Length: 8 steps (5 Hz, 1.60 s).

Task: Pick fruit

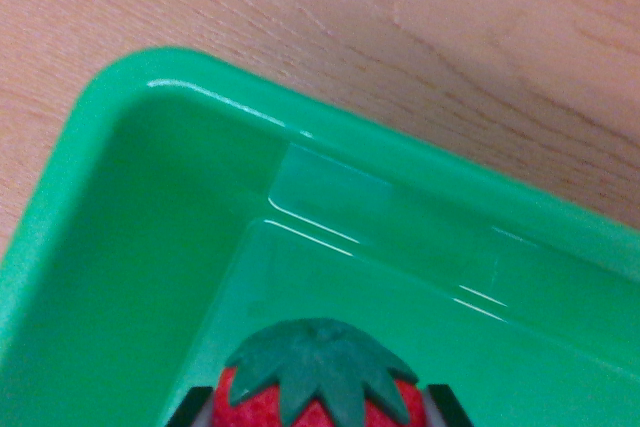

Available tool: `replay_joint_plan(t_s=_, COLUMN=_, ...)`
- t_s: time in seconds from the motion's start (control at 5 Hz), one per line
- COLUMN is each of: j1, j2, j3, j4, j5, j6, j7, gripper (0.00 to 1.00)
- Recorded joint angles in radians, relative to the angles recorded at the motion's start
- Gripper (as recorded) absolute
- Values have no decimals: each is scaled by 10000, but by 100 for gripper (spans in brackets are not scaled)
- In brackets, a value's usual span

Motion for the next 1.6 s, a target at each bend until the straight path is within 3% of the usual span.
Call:
replay_joint_plan(t_s=0.2, j1=0, j2=0, j3=0, j4=0, j5=0, j6=0, j7=0, gripper=100)
replay_joint_plan(t_s=0.4, j1=-9, j2=-240, j3=5, j4=226, j5=15, j6=466, j7=0, gripper=100)
replay_joint_plan(t_s=0.6, j1=-9, j2=-240, j3=5, j4=226, j5=15, j6=466, j7=0, gripper=100)
replay_joint_plan(t_s=0.8, j1=-18, j2=-479, j3=10, j4=452, j5=31, j6=930, j7=-1, gripper=100)
replay_joint_plan(t_s=1.0, j1=-18, j2=-479, j3=10, j4=452, j5=31, j6=930, j7=-1, gripper=100)
replay_joint_plan(t_s=1.2, j1=-26, j2=-707, j3=15, j4=667, j5=45, j6=1373, j7=-1, gripper=100)
replay_joint_plan(t_s=1.4, j1=-26, j2=-707, j3=15, j4=667, j5=45, j6=1373, j7=-1, gripper=100)
replay_joint_plan(t_s=1.6, j1=-35, j2=-924, j3=20, j4=872, j5=59, j6=1794, j7=-2, gripper=100)
